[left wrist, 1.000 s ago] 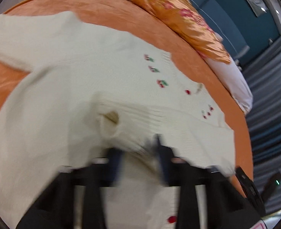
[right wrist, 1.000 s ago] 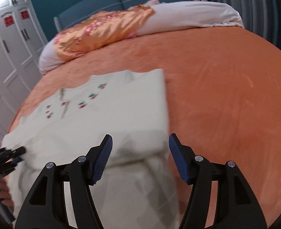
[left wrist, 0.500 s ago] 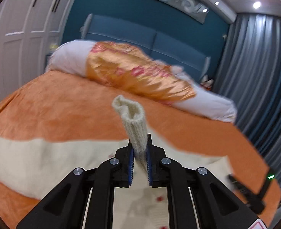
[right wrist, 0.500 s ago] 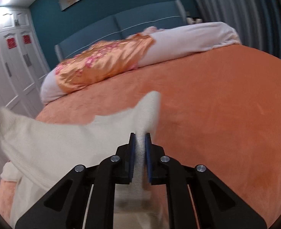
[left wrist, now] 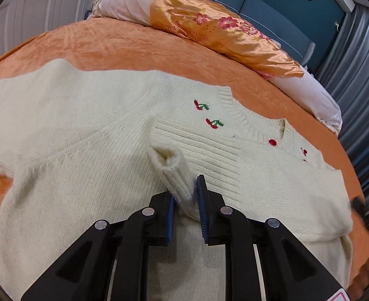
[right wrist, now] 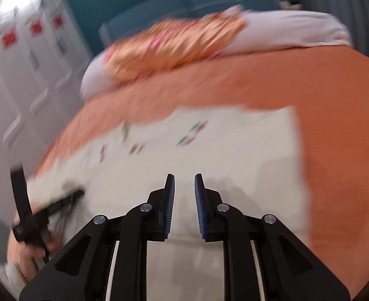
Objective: Fold small clothes
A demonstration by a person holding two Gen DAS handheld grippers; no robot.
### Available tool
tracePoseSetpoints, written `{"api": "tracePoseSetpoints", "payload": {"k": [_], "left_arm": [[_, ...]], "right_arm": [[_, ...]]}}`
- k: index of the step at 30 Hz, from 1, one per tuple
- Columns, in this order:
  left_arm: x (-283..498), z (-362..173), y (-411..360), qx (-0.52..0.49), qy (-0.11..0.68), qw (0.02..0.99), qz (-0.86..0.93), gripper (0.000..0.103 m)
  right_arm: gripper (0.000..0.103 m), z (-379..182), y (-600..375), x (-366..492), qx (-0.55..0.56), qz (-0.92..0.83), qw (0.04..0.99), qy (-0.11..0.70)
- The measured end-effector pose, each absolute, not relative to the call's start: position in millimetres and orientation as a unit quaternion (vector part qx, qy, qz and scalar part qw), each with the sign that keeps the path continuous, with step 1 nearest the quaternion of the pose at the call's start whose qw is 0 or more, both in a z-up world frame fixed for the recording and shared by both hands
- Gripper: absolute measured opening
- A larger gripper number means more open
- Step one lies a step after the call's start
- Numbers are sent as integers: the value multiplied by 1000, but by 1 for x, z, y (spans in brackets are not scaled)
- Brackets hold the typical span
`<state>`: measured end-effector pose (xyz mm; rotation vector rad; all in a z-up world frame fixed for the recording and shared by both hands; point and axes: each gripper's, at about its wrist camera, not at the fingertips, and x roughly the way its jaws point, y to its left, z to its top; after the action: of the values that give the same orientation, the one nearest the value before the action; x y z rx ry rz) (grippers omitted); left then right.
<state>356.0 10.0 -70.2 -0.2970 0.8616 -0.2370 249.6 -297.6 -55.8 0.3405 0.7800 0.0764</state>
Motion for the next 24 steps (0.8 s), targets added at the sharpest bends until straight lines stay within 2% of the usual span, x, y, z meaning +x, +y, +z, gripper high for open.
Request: {"api": "tracePoseSetpoints", "payload": {"k": [3,4,8,9,10,12,14,16,20,24], "left_arm": [[353,-71,16,-163,413,887,-124,19],[353,-73,18,-170,413,885,-128,19],[353,-76,21,-186,412,882,-136,20],[353,-76,20,-185,411,882,-136,21],[353,-76,19,-184,410,883,-138,22],[352,-75,14,-173,409,885,-140,27],[352,-73,10,-158,410,888,-133,27],[351,-69,8,-148,413,890,-126,28],[346,-62,10,-131,421,893,-91,37],[341,-60,14,-124,430,890,-88,38]], "right_arm": [[16,-79,-269,264,121,42,902,411],[13,-83,-273,264,115,25,902,414],[12,-83,-333,234,182,-67,896,399],[9,-83,-350,223,192,-90,894,394],[0,-85,-363,218,207,-98,891,393],[0,-89,-382,211,231,-95,883,397],[0,-79,-374,212,200,-102,888,402],[5,-69,-360,211,172,-100,897,395],[2,-90,-356,215,141,-111,887,425],[6,-62,-355,204,152,-106,898,400]]}}
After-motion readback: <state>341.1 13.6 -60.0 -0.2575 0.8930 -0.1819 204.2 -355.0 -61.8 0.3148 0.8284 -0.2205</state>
